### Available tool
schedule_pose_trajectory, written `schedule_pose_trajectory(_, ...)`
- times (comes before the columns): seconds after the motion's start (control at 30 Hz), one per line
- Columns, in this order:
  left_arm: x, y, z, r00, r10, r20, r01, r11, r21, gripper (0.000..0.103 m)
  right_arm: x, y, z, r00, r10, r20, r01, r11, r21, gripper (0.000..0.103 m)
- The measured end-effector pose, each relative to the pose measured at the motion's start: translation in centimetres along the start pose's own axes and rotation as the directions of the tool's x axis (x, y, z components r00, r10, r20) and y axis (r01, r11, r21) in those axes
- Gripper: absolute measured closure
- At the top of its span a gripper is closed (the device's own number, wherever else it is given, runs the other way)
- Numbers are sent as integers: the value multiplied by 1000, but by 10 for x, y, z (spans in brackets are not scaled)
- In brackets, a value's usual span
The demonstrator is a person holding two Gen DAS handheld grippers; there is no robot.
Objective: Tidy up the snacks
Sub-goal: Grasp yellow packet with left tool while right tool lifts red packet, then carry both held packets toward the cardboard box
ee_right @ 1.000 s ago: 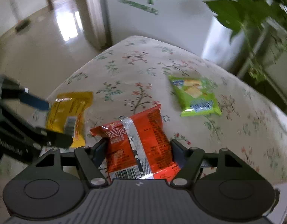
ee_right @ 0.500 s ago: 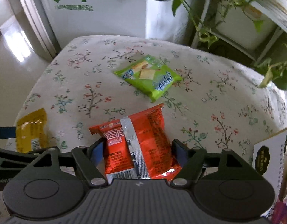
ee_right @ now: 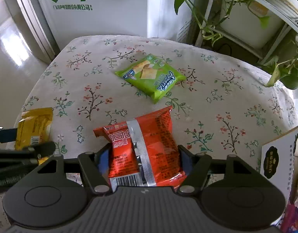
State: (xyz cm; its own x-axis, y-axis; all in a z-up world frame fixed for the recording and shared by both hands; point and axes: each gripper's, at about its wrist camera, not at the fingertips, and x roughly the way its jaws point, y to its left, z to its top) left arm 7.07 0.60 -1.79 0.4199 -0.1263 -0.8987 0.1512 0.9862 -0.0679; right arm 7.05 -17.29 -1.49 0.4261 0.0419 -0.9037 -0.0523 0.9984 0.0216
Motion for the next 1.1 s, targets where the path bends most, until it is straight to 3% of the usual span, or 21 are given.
schedule_pose_trajectory(0.07, -2, 3, 3, 999, -33, -2, 32, 999, -30, 54, -1, -1, 0, 1000, 4, 2, -4, 1000, 18, 27)
schedule_pose_trajectory(0.3, -8, -1, 5, 999, -48, 18, 48, 998, -28, 54, -14, -3, 0, 999, -1, 34, -2, 997, 75, 27)
schedule_pose_trajectory(0.73, -41, -2, 13, 988, -73, 133, 79, 996, -47, 54, -67, 2, -8, 988, -25, 155, 4, 991, 134, 27)
schedule_pose_trajectory(1.1, -62, -26, 11, 973, -96, 209, 92, 995, 29, 54, -126, -15, -41, 960, -86, 265, 33, 979, 199, 27)
